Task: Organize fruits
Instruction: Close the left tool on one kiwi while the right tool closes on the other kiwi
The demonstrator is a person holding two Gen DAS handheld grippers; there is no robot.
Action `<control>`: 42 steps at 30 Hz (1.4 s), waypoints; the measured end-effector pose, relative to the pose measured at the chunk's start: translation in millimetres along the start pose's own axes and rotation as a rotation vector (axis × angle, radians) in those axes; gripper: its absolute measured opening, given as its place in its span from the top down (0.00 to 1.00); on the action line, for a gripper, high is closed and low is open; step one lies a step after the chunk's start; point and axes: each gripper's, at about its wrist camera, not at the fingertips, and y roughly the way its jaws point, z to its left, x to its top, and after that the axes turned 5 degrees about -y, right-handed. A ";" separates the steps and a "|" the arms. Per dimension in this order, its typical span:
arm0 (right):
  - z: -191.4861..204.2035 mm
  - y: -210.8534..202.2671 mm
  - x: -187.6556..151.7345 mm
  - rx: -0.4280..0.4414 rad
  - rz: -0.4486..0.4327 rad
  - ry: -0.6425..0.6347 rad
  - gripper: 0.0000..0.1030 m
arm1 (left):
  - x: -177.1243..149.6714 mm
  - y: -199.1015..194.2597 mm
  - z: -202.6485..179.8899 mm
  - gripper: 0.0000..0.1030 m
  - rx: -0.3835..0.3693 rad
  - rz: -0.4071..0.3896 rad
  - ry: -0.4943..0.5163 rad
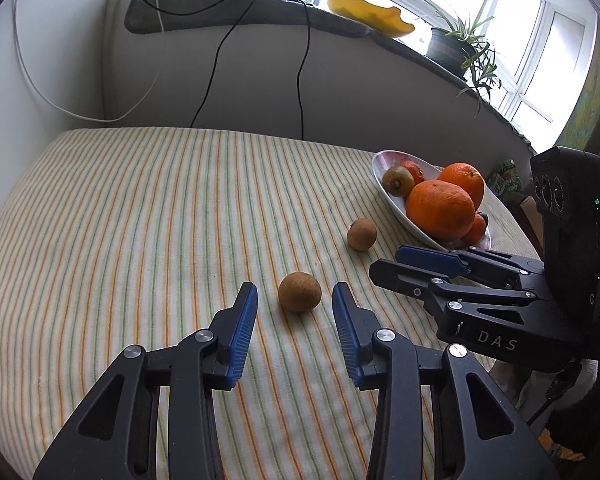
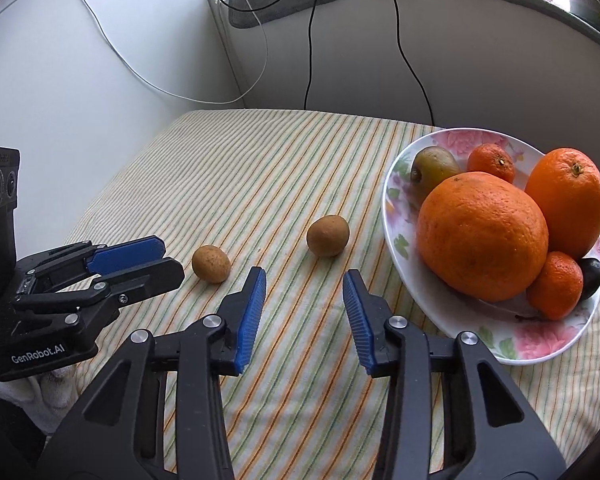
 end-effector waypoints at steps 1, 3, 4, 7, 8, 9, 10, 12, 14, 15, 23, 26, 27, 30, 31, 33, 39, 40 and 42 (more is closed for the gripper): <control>0.5 1.4 0.4 -0.009 0.000 0.001 0.60 | 0.4 0.5 -0.3 0.64 -0.005 0.001 0.007; 1.3 4.7 2.6 -0.027 0.002 0.000 0.60 | 1.1 1.0 -1.4 0.64 -0.011 0.003 0.022; 1.1 5.3 2.7 -0.028 0.004 0.004 0.60 | 1.2 1.6 -1.6 0.64 -0.015 0.005 0.029; 1.6 8.7 7.1 -0.049 0.002 0.007 0.60 | 0.6 5.0 -0.3 0.64 -0.024 0.015 0.039; 2.1 10.4 8.9 -0.055 0.002 0.006 0.60 | 0.3 6.2 0.3 0.65 -0.028 0.019 0.040; 3.1 12.4 10.9 -0.064 0.003 0.005 0.60 | 0.1 7.5 0.6 0.65 -0.032 0.022 0.042; 3.9 14.5 12.8 -0.074 0.004 0.002 0.60 | 0.4 9.5 0.7 0.65 -0.037 0.026 0.044; 6.3 21.2 17.9 -0.081 0.008 0.000 0.60 | 0.2 11.8 0.5 0.65 -0.042 0.032 0.049; 8.1 23.2 19.4 -0.096 0.004 -0.005 0.61 | 0.8 14.4 0.6 0.65 -0.048 0.040 0.053; 10.0 24.2 19.5 -0.107 0.003 -0.010 0.61 | 1.1 15.8 0.8 0.66 -0.052 0.044 0.054; 11.6 33.0 28.1 -0.166 0.005 -0.007 0.61 | 1.1 23.4 1.8 0.69 -0.062 0.066 0.058; 13.7 35.0 29.4 -0.191 0.011 -0.018 0.61 | 0.7 25.0 2.5 0.70 -0.066 0.073 0.057; 14.1 35.6 30.1 -0.198 0.012 -0.020 0.61 | 1.1 25.6 2.7 0.70 -0.067 0.075 0.055; 16.3 39.2 33.5 -0.225 0.017 -0.030 0.62 | 2.3 27.1 4.2 0.71 -0.072 0.080 0.046; 17.4 40.5 33.6 -0.241 0.018 -0.038 0.63 | 2.6 27.3 5.2 0.72 -0.073 0.080 0.043; 19.6 44.4 34.2 -0.267 0.027 -0.053 0.70 | 2.0 27.0 6.0 0.73 -0.077 0.080 0.040; 20.2 48.2 38.5 -0.278 0.028 -0.051 0.74 | 1.0 26.2 6.9 0.76 -0.083 0.075 0.043; 20.0 48.1 38.7 -0.275 0.026 -0.048 0.74 | 1.1 25.9 7.8 0.76 -0.086 0.074 0.039; 18.6 47.1 38.6 -0.263 0.021 -0.042 0.74 | 1.0 25.1 9.3 0.76 -0.086 0.071 0.032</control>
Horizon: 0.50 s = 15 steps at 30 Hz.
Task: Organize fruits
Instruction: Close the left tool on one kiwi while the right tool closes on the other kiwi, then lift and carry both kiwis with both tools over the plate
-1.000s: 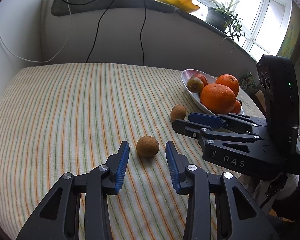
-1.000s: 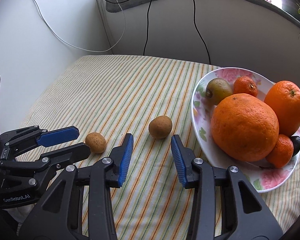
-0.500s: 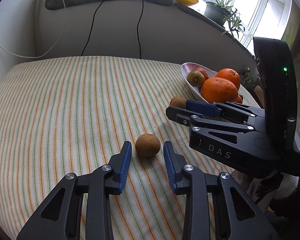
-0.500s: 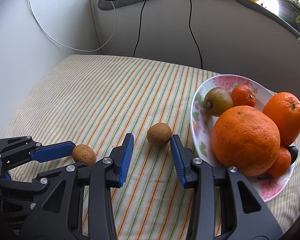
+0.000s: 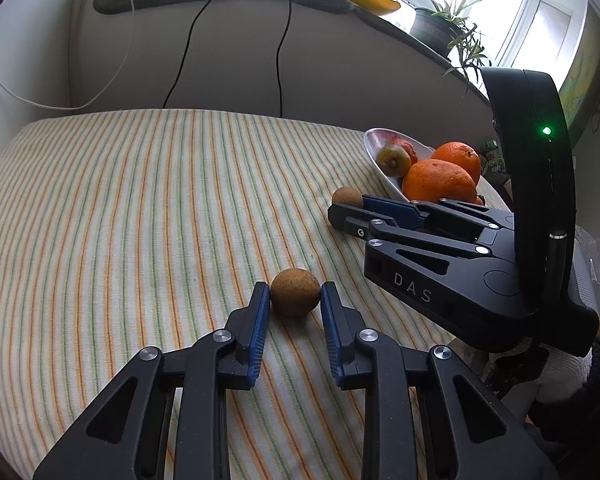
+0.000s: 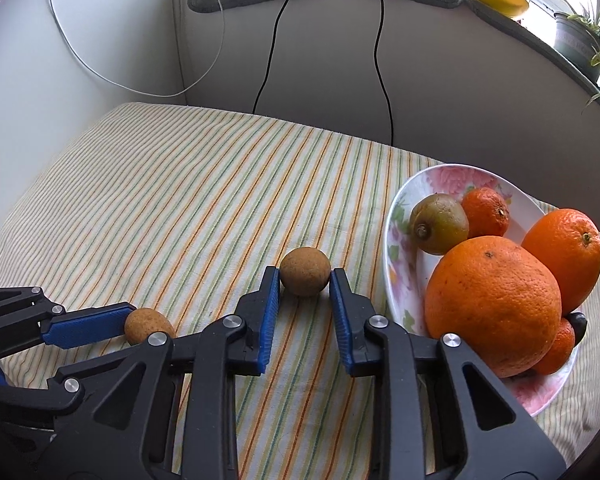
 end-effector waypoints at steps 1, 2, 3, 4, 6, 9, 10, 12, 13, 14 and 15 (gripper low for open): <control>-0.8 0.6 1.1 0.005 -0.002 0.004 0.74 | 0.3 -0.9 1.3 0.76 0.001 -0.004 -0.003; -1.6 0.0 1.3 0.011 -0.006 0.007 0.74 | 0.4 -1.5 2.2 0.77 0.001 -0.005 -0.006; -2.5 0.2 2.0 0.019 -0.009 0.010 0.74 | 0.2 -3.5 4.4 0.77 -0.001 -0.005 -0.008; -5.6 -0.7 1.4 0.025 -0.013 0.014 0.74 | 0.2 -4.1 5.1 0.77 -0.001 -0.007 -0.010; -6.0 -3.9 0.9 0.036 -0.023 0.017 0.74 | 0.6 -6.2 6.9 0.77 -0.001 -0.008 -0.016; -5.8 -7.7 1.0 0.057 -0.034 0.013 0.74 | 2.0 -8.1 7.4 0.77 0.006 -0.011 -0.022; -5.9 -8.5 1.5 0.065 -0.038 0.012 0.74 | 2.2 -9.1 6.9 0.77 0.010 -0.013 -0.022; -5.4 -12.8 1.0 0.078 -0.046 0.009 0.74 | 2.7 -11.4 6.2 0.77 0.019 -0.020 -0.022; -5.6 -14.4 0.9 0.085 -0.050 0.008 0.74 | 2.8 -12.1 5.4 0.77 0.022 -0.022 -0.023; -5.6 -16.5 0.9 0.089 -0.055 0.008 0.74 | 2.9 -12.1 5.2 0.77 0.026 -0.024 -0.025; -6.1 -18.6 0.4 0.095 -0.059 0.009 0.74 | 2.8 -11.4 4.4 0.77 0.030 -0.025 -0.026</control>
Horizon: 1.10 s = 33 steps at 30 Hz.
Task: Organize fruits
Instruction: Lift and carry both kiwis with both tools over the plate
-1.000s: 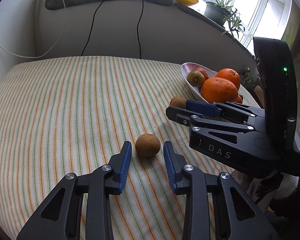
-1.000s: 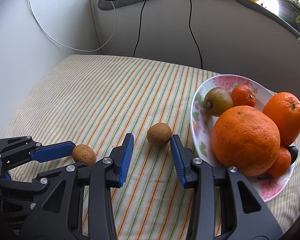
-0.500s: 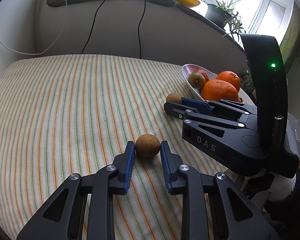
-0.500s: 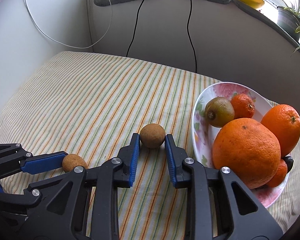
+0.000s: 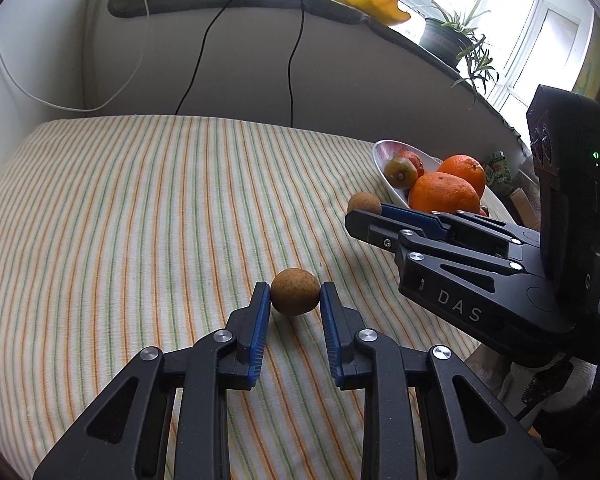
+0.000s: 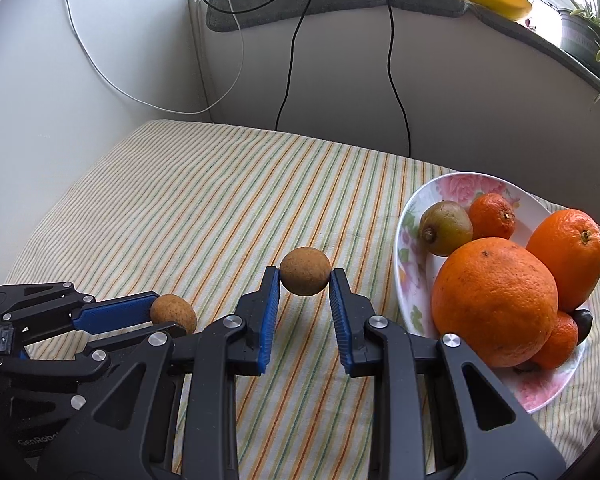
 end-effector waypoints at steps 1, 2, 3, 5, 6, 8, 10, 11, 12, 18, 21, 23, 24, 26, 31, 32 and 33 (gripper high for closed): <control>-0.5 -2.6 -0.2 0.008 -0.004 0.001 0.74 | 0.4 -0.7 -0.2 0.77 0.005 -0.001 0.000; -1.1 -5.2 -0.3 0.014 -0.009 0.001 0.74 | 0.8 -1.5 -0.9 0.77 0.009 -0.004 -0.001; -1.6 -8.0 -0.4 0.019 -0.014 0.002 0.74 | 1.2 -2.3 -1.9 0.77 0.013 -0.007 -0.001; -3.3 -14.2 -0.7 0.033 -0.025 0.003 0.74 | 2.7 -5.5 -4.3 0.77 0.019 -0.016 0.002; -3.9 -17.0 -0.8 0.037 -0.032 0.001 0.74 | 3.5 -7.2 -6.4 0.77 0.021 -0.021 0.003; -5.7 -25.1 -1.8 0.043 -0.046 0.003 0.74 | 5.6 -8.9 -9.7 0.77 0.023 -0.028 0.004; -8.2 -31.6 -1.6 0.050 -0.057 0.004 0.74 | 7.0 -11.6 -12.9 0.77 0.019 -0.035 0.002; -9.9 -34.5 -1.9 0.051 -0.061 0.003 0.74 | 7.5 -12.7 -15.0 0.77 0.019 -0.038 0.004; -11.5 -37.8 -3.0 0.053 -0.065 0.003 0.74 | 8.6 -13.9 -17.0 0.77 0.021 -0.040 0.007; -24.1 -55.3 -7.8 0.070 -0.094 0.020 0.74 | 14.2 -13.0 -31.7 0.77 0.026 -0.049 0.018; -32.5 -63.2 -11.5 0.075 -0.107 0.032 0.74 | 16.0 -10.9 -41.0 0.77 0.023 -0.052 0.024; -39.7 -69.8 -14.7 0.084 -0.116 0.047 0.74 | 18.5 -8.6 -46.5 0.77 0.017 -0.054 0.028; -43.9 -74.1 -17.3 0.084 -0.122 0.054 0.74 | 19.9 -7.4 -49.3 0.77 0.014 -0.055 0.031; -52.2 -81.0 -21.3 0.083 -0.131 0.066 0.74 | 23.6 -4.4 -56.2 0.77 0.009 -0.058 0.037; -76.0 -93.9 -33.8 0.068 -0.136 0.096 0.74 | 34.9 5.4 -71.6 0.77 -0.013 -0.066 0.049; -80.8 -95.8 -36.2 0.062 -0.137 0.102 0.74 | 37.8 7.7 -74.6 0.77 -0.016 -0.068 0.051; -85.8 -98.0 -38.4 0.056 -0.137 0.109 0.74 | 40.9 9.9 -77.7 0.77 -0.021 -0.070 0.054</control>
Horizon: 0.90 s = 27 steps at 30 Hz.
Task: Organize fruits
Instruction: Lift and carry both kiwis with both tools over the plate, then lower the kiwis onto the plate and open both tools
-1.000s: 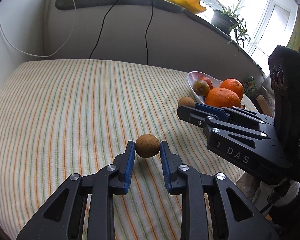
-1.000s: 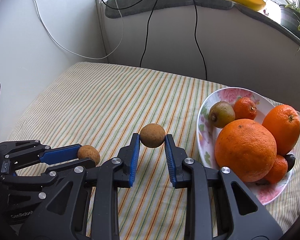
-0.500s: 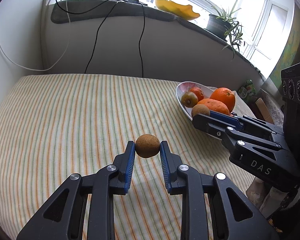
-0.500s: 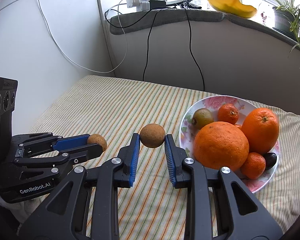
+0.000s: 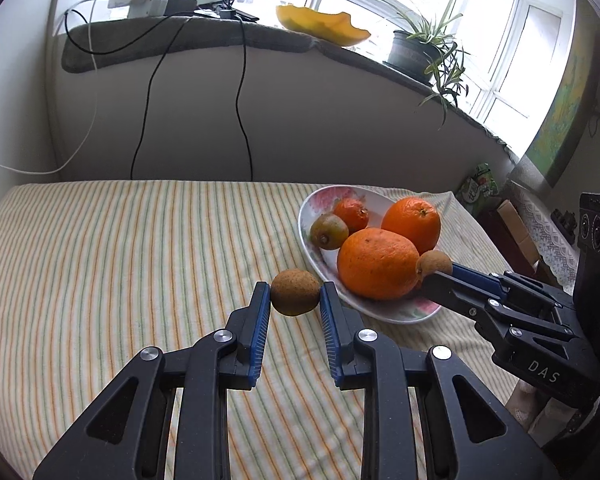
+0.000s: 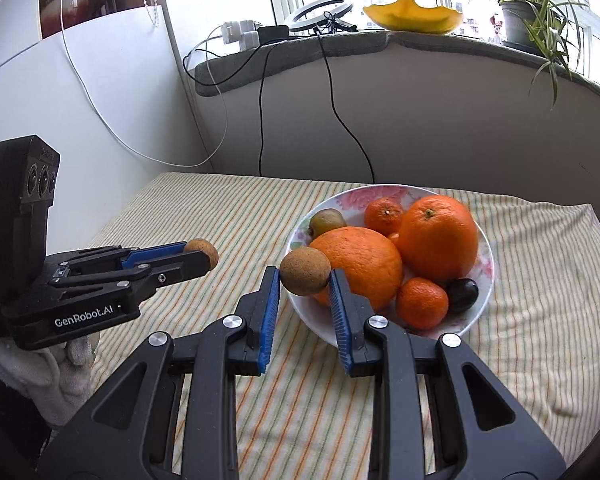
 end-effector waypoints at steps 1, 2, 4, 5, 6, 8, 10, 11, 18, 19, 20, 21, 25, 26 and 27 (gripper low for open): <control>-4.8 -2.4 -1.2 -0.003 -0.001 0.007 0.74 | 3.3 2.7 -3.2 0.77 -0.006 -0.001 0.003; -9.4 -4.8 -2.2 -0.008 -0.003 0.014 0.74 | 6.2 5.0 -6.4 0.77 -0.011 -0.003 0.007; -17.1 -7.7 -3.7 -0.017 -0.005 0.022 0.74 | 12.5 10.0 -12.5 0.77 -0.018 -0.008 0.015; -20.8 -8.5 -4.2 -0.023 -0.004 0.024 0.74 | 15.9 12.7 -15.0 0.77 -0.023 -0.009 0.016; -24.5 -9.2 -5.0 -0.030 -0.004 0.026 0.74 | 19.3 15.5 -17.6 0.77 -0.028 -0.009 0.018; -32.0 -9.2 -6.3 -0.040 -0.002 0.035 0.74 | 25.4 21.7 -22.5 0.77 -0.037 -0.008 0.023; -38.0 -7.4 -6.5 -0.047 0.001 0.044 0.74 | 30.0 27.9 -27.0 0.77 -0.044 -0.005 0.028; -40.9 -6.4 -6.7 -0.050 0.003 0.047 0.74 | 31.9 30.8 -29.1 0.77 -0.046 -0.004 0.030; -49.5 -2.7 -6.3 -0.044 0.004 0.055 0.74 | 45.2 47.5 -41.2 0.77 -0.065 0.005 0.049; -48.8 -1.6 -6.5 -0.040 0.006 0.052 0.74 | 46.6 49.5 -43.0 0.77 -0.067 0.006 0.052; -48.6 -0.4 -6.5 -0.038 0.007 0.051 0.74 | 48.0 51.2 -44.6 0.77 -0.067 0.006 0.053; -47.2 0.5 -6.7 -0.037 0.007 0.050 0.74 | 48.7 52.1 -45.9 0.77 -0.067 0.005 0.057; -46.4 3.9 -6.8 -0.034 0.009 0.046 0.74 | 51.0 53.9 -50.2 0.76 -0.064 -0.003 0.063; -46.9 4.5 -6.9 -0.034 0.009 0.050 0.74 | 51.5 54.4 -51.2 0.76 -0.063 -0.003 0.065; -47.8 4.4 -7.1 -0.030 0.007 0.055 0.74 | 51.5 54.6 -51.8 0.76 -0.062 -0.004 0.068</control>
